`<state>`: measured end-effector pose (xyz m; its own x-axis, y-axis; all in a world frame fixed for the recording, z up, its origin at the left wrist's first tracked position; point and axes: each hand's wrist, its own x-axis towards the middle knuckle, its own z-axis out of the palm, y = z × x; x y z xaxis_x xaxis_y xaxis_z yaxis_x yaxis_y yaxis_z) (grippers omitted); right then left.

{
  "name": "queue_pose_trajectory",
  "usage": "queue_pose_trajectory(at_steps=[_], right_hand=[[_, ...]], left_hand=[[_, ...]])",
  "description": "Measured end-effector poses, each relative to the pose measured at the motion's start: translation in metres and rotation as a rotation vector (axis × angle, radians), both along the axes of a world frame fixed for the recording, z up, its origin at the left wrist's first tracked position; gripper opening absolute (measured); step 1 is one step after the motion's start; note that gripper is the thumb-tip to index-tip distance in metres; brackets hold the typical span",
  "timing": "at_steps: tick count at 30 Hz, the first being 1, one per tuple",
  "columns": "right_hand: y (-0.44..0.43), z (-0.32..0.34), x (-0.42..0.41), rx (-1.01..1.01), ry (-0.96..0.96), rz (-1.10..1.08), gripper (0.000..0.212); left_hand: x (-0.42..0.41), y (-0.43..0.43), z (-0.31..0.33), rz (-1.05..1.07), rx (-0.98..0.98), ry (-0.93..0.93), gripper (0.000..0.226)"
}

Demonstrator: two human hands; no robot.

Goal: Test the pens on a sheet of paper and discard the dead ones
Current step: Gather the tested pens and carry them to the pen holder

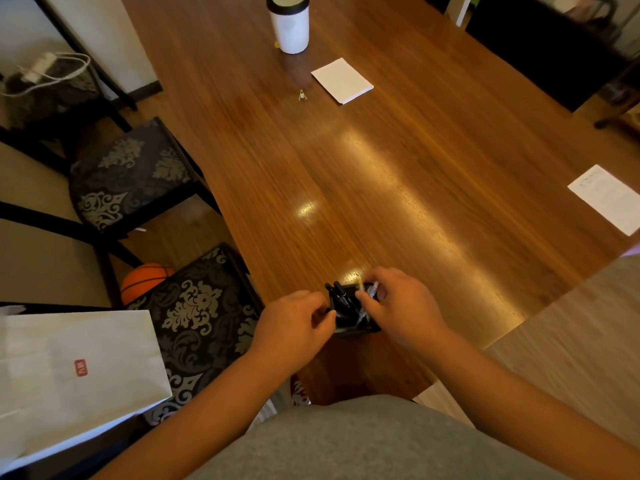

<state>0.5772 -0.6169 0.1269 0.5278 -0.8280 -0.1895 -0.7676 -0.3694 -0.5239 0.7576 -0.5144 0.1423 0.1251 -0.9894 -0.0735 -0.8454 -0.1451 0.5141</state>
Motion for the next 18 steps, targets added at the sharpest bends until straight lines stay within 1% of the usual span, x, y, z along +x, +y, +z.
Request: queue_pose_trajectory(at_steps=[3,6,8,11,13,18], right_hand=[[-0.002,-0.001,0.003,0.047,-0.011,-0.007,0.018],[-0.005,-0.004,0.005,0.071,-0.027,-0.031,0.015],[-0.005,-0.006,0.005,0.079,-0.032,-0.041,0.018],[-0.006,-0.01,0.003,0.075,-0.039,-0.046,0.024],[-0.006,-0.012,0.003,0.038,-0.027,-0.035,0.025],[-0.006,-0.007,0.005,-0.076,0.022,0.047,0.034]], left_hand=[[-0.001,0.002,0.003,-0.09,-0.043,-0.072,0.022],[0.0,0.006,0.003,-0.174,-0.044,-0.158,0.023],[0.001,0.008,0.001,-0.203,-0.036,-0.187,0.027],[0.001,0.008,0.001,-0.189,-0.013,-0.142,0.031],[0.001,0.007,0.001,-0.176,0.011,-0.126,0.031],[0.001,0.008,-0.001,-0.147,0.047,-0.13,0.041]])
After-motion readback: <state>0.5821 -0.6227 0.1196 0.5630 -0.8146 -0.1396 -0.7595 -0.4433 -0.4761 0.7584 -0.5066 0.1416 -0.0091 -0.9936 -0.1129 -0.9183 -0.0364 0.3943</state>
